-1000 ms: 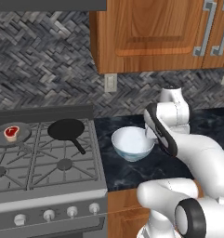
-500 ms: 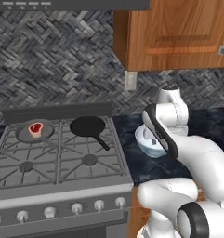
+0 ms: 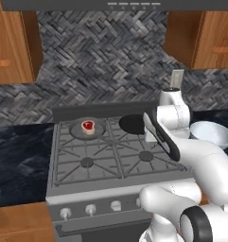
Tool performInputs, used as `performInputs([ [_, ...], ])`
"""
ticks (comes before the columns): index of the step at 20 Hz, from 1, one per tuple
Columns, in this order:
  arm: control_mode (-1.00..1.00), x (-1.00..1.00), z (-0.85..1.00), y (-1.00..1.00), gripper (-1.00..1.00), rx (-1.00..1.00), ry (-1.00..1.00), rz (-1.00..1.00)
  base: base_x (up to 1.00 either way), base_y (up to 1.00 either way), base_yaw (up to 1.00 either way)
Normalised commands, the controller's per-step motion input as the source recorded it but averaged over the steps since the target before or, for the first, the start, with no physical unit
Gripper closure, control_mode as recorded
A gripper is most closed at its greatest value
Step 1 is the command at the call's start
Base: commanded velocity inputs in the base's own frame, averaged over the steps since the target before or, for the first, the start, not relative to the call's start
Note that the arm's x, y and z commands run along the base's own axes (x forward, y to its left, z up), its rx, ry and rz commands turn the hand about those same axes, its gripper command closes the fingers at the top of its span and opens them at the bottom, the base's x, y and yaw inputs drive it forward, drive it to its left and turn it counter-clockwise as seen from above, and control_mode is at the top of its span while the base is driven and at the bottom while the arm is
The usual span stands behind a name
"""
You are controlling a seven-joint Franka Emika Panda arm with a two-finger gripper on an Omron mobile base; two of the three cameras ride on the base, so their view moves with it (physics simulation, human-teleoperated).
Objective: Place one of the steaks on the plate and the other in the bowl. Then place the bowl in the fridge.
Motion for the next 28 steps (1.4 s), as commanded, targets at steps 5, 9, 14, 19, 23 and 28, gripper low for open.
performInputs([
  [5, 1.00, 0.00, 0.00, 0.00, -1.00, 0.00, 0.00, 0.00, -0.25, 0.52, -0.18],
  [9, 1.00, 0.00, 0.00, 0.00, -1.00, 0.00, 0.00, 0.00, -0.05, 0.54, -0.16],
  [14, 1.00, 0.00, 0.00, 0.00, -1.00, 0.00, 0.00, 0.00, 0.00, 0.69, -0.06],
  [19, 1.00, 0.00, 0.00, 0.00, -1.00, 0.00, 0.00, 0.00, 0.04, 0.63, 0.00],
  [23, 1.00, 0.00, 0.00, 0.00, -1.00, 0.00, 0.00, 0.00, 0.06, 0.35, 0.00],
  [28, -1.00, 0.23, 0.01, 0.03, -1.00, 0.00, 0.00, 0.02, 0.02, 0.05, 0.00],
])
